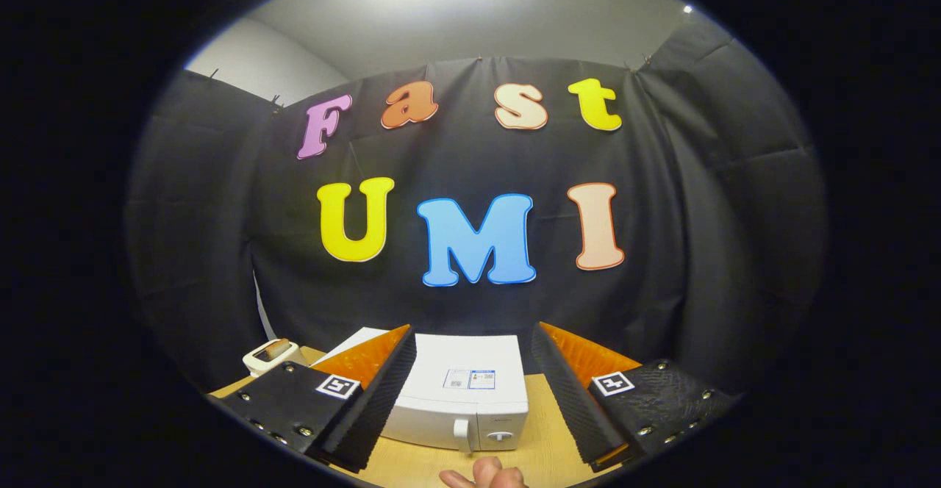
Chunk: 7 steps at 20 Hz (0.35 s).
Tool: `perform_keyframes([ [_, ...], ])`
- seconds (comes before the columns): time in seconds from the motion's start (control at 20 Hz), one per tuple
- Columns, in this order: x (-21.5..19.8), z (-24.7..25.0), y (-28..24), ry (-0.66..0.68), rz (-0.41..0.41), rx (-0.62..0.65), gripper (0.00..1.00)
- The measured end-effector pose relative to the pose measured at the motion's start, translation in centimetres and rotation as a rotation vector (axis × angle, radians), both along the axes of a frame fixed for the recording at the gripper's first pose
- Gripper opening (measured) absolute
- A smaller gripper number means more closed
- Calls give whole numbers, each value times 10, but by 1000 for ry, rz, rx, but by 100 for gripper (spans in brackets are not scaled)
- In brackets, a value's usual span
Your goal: Open the microwave, put the food inside, and close the microwave door.
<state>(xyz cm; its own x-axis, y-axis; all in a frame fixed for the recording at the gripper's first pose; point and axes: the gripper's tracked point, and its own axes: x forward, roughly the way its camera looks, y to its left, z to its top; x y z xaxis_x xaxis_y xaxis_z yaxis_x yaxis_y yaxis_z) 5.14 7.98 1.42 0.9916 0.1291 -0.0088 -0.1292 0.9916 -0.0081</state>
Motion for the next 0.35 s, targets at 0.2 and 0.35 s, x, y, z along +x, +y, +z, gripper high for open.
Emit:
perform_keyframes([
  [0.2, -2, 15, -10, -29, -19, -11, 99],
  [0.35, 1, 15, -13, -32, -18, -6, 99],
])
